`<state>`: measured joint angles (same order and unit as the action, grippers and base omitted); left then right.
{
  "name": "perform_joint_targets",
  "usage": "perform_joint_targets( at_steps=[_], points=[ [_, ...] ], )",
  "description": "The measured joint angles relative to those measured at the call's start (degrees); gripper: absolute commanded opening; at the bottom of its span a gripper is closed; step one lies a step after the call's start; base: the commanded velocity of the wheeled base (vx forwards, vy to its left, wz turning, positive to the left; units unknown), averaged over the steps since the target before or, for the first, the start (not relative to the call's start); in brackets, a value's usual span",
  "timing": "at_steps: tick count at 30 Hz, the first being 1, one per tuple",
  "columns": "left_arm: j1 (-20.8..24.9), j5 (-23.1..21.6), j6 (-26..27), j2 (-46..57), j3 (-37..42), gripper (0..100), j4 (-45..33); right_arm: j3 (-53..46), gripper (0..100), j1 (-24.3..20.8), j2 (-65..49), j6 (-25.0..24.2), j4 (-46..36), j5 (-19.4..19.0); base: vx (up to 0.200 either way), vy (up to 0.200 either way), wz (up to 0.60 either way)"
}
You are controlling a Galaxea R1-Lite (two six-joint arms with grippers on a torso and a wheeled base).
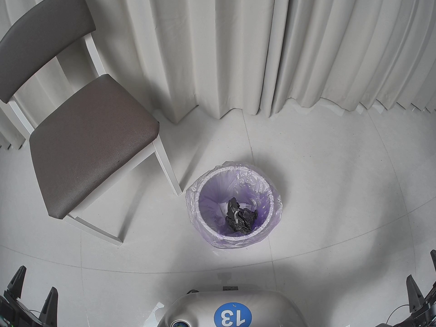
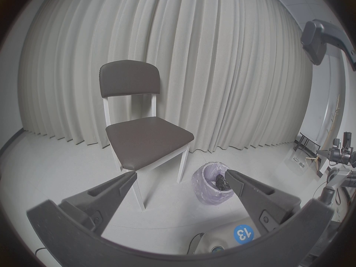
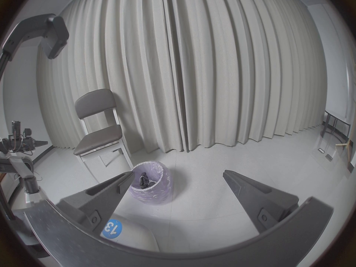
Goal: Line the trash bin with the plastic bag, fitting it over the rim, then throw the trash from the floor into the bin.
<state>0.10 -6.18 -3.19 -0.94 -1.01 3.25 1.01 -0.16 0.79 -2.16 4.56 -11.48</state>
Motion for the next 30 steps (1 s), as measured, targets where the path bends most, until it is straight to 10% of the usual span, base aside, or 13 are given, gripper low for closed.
perform_joint_targets(
  at_steps=[10, 20, 30],
  points=[
    [-0.05, 8.75, 2.95, 0.04, 0.0, 100, -3.15, -0.02, 100, 0.0, 0.02, 2.02, -0.32, -4.47, 0.0, 0.0, 0.0],
    [0.0, 8.47, 3.12, 0.04, 0.0, 100, -3.25, -0.02, 100, 0.0, 0.05, 3.39, -1.5, 5.61, 0.0, 0.0, 0.0],
    [-0.02, 8.52, 2.95, 0.04, 0.0, 100, -3.21, 0.0, 100, 0.11, 0.06, 9.22, 0.0, 7.36, 0.0, 0.0, 0.0]
  ],
)
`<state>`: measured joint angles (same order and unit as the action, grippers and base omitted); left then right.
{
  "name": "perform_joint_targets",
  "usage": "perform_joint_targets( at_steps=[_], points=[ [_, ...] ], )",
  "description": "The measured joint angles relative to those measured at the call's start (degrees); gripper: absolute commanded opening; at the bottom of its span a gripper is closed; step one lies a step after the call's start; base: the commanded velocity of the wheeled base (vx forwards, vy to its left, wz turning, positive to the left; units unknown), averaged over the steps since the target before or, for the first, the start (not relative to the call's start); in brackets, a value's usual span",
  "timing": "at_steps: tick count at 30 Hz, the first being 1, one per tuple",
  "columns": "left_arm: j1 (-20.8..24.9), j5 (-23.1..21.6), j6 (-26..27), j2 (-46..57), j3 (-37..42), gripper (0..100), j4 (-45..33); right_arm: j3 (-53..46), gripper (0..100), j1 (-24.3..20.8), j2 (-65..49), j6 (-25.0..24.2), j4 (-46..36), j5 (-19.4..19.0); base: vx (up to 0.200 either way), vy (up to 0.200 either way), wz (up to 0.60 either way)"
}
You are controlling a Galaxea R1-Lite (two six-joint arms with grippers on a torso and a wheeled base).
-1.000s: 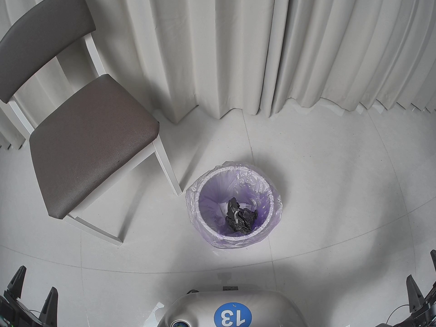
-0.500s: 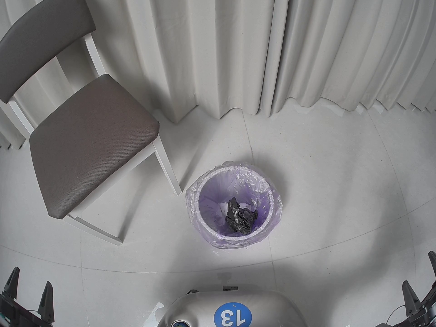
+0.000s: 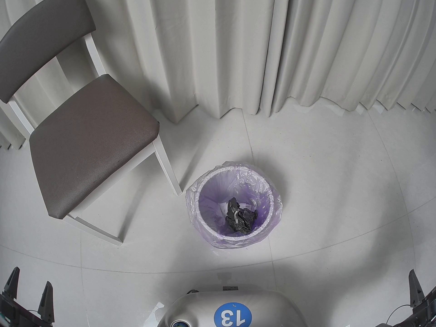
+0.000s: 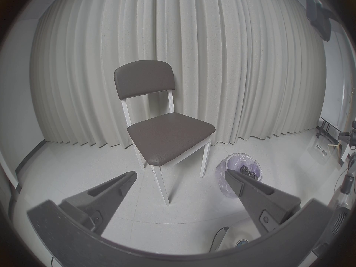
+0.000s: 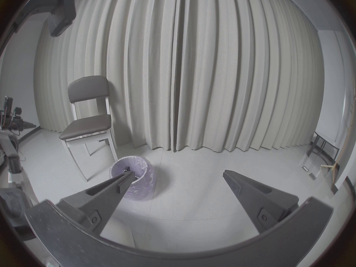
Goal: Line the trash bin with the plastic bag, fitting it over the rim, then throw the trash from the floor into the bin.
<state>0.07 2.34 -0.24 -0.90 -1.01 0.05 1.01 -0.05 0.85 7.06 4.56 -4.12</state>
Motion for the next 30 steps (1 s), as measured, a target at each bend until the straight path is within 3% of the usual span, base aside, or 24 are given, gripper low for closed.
perform_joint_targets(
  at_steps=[11, 21, 30],
  points=[
    [0.02, 0.01, 0.04, 0.0, 0.0, 100, 0.02, 0.0, 100, -0.11, 0.0, -1.84, -3.47, -1.84, 0.0, 0.0, 0.0],
    [0.02, 0.11, -0.09, -0.02, 0.0, 100, -0.02, 0.0, 100, -0.2, 0.0, -7.66, -4.88, 1.78, 0.0, 0.0, 0.0],
    [0.02, -0.07, -0.13, -0.02, 0.0, 100, -0.02, 0.0, 100, -0.09, 0.05, -7.72, -4.77, 2.49, 0.0, 0.0, 0.0]
  ],
)
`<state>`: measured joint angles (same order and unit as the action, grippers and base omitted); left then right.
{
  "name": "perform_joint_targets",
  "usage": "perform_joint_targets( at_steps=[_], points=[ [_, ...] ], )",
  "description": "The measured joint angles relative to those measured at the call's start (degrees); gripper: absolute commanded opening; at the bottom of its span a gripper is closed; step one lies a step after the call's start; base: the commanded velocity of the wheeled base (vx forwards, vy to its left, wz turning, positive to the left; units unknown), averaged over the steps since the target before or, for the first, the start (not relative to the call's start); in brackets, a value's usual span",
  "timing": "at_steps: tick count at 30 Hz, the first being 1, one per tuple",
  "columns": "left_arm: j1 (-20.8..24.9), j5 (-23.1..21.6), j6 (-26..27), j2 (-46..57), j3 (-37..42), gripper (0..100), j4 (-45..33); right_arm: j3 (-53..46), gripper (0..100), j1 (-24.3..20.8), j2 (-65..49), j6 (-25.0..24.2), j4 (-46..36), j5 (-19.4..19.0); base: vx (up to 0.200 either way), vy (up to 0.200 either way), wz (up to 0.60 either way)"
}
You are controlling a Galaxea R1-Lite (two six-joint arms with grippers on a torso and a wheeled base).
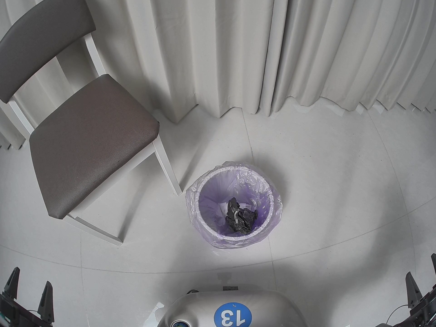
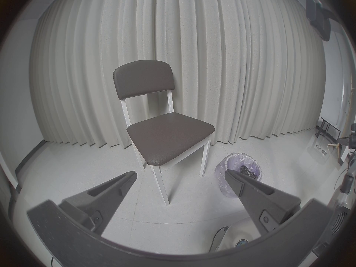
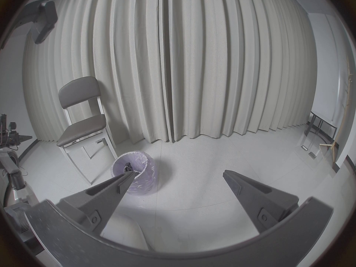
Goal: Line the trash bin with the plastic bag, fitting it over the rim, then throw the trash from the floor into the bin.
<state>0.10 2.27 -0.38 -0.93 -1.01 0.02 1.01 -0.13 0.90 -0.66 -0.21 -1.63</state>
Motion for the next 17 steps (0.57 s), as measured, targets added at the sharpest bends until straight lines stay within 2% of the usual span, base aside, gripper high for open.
perform_joint_targets(
  at_steps=[17],
  points=[
    [0.04, -0.72, 0.13, 0.0, 0.0, 100, 0.05, 0.0, 100, 0.04, 0.0, 0.41, -0.01, -0.11, 0.0, 0.0, 0.0]
  ],
)
